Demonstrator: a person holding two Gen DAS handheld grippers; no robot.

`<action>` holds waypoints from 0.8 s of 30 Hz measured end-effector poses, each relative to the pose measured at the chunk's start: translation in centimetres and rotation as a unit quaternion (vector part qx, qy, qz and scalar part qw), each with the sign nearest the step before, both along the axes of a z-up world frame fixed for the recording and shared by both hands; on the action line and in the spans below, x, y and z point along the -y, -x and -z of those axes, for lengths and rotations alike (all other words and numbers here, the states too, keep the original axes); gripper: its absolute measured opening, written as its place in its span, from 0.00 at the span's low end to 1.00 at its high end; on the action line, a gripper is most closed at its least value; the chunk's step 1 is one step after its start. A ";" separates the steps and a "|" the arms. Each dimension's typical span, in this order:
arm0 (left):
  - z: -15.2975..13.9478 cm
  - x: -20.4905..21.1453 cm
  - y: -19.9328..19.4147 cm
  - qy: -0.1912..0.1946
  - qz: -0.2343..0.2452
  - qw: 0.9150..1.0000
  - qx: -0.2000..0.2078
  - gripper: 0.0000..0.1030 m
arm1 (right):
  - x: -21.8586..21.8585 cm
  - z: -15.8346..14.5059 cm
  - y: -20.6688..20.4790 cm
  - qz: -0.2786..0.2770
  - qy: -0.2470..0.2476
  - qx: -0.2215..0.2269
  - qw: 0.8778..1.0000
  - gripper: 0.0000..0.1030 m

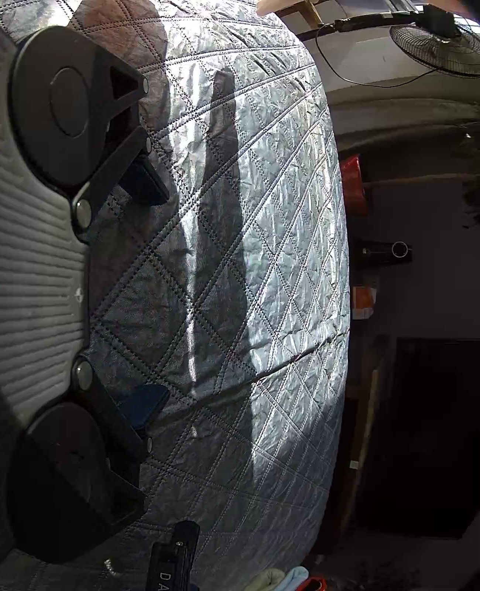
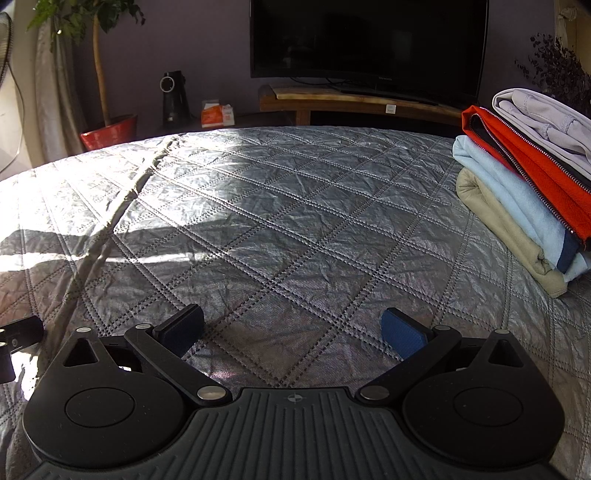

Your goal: Fold clothes

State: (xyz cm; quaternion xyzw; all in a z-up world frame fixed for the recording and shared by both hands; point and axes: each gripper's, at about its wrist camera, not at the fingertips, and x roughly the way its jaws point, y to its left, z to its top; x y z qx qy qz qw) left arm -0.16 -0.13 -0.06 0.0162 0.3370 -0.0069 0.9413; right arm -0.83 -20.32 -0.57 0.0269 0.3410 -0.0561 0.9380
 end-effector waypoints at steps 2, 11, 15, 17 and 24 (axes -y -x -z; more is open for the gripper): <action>0.0 0.0 0.0 0.000 0.000 1.000 0.000 1.00 | 0.0 0.0 0.0 0.000 0.000 0.000 1.000 1.00; 0.0 0.0 0.0 0.000 0.000 1.000 0.000 1.00 | 0.0 0.0 0.0 0.000 0.000 0.000 1.000 1.00; 0.0 0.0 0.0 0.000 0.000 1.000 0.000 1.00 | 0.0 -0.1 0.0 0.000 0.000 0.000 1.000 1.00; 0.0 0.0 0.0 0.000 0.000 1.000 0.000 1.00 | 0.0 -0.1 0.0 0.000 0.000 0.000 1.000 1.00; 0.0 0.0 0.0 0.000 0.001 1.000 0.001 1.00 | 0.0 -0.2 0.0 0.000 0.001 0.000 1.000 1.00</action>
